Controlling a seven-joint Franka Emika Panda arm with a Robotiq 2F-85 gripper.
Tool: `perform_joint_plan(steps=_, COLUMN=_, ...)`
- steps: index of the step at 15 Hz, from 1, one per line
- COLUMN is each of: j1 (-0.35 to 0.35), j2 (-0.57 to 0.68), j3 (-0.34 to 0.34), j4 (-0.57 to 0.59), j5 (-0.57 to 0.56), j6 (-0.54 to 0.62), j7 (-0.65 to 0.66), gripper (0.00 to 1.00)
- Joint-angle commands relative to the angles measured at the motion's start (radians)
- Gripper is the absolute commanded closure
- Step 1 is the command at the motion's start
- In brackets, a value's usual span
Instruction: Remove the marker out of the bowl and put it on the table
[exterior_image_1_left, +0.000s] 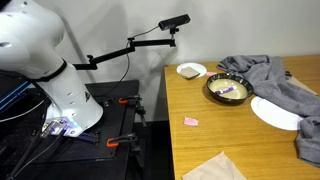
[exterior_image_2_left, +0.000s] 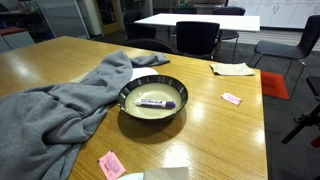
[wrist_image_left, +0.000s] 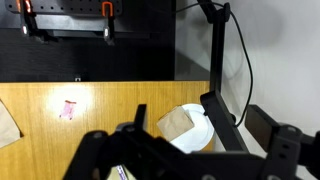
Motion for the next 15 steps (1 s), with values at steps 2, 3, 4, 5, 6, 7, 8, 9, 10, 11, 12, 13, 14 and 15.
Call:
perform_joint_plan(steps=2, j1=-0.016, j2=0.0, j3=0.012, j4=0.003, j5=0.005, j6=-0.005, j7=-0.005, gripper=0.0)
perform_joint_plan(steps=3, j1=-0.016, j2=0.0, j3=0.012, j4=0.003, j5=0.005, j6=-0.005, j7=-0.005, gripper=0.0)
perform_joint_plan(steps=4, j1=-0.016, j2=0.0, j3=0.012, j4=0.003, j5=0.005, j6=-0.005, j7=-0.005, gripper=0.0)
perform_joint_plan(steps=5, j1=-0.018, j2=0.002, j3=0.013, j4=0.003, j5=-0.001, j6=-0.001, j7=-0.006, gripper=0.0)
perform_joint_plan(steps=6, j1=-0.021, j2=0.004, j3=0.015, j4=0.001, j5=-0.012, j6=0.015, j7=-0.01, gripper=0.0)
perform_joint_plan(steps=7, j1=-0.026, j2=0.006, j3=0.017, j4=-0.002, j5=-0.03, j6=0.042, j7=-0.017, gripper=0.0)
perform_joint_plan(steps=8, j1=-0.028, j2=0.012, j3=0.017, j4=-0.005, j5=-0.046, j6=0.061, j7=-0.026, gripper=0.0)
perform_joint_plan(steps=9, j1=-0.032, j2=0.024, j3=0.017, j4=-0.004, j5=-0.067, j6=0.09, j7=-0.038, gripper=0.0)
perform_joint_plan(steps=10, j1=-0.036, j2=0.031, j3=0.018, j4=-0.008, j5=-0.086, j6=0.124, j7=-0.042, gripper=0.0)
perform_joint_plan(steps=11, j1=-0.039, j2=0.043, j3=0.017, j4=-0.014, j5=-0.108, j6=0.172, j7=-0.049, gripper=0.0)
perform_joint_plan(steps=12, j1=-0.041, j2=0.054, j3=0.017, j4=-0.018, j5=-0.137, j6=0.213, j7=-0.058, gripper=0.0)
perform_joint_plan(steps=13, j1=-0.042, j2=0.072, j3=0.013, j4=-0.022, j5=-0.152, j6=0.262, j7=-0.066, gripper=0.0)
perform_joint_plan(steps=14, j1=-0.04, j2=0.087, j3=0.005, j4=-0.03, j5=-0.159, j6=0.316, j7=-0.086, gripper=0.0)
perform_joint_plan(steps=15, j1=-0.044, j2=0.104, j3=0.006, j4=-0.037, j5=-0.18, j6=0.369, j7=-0.089, gripper=0.0)
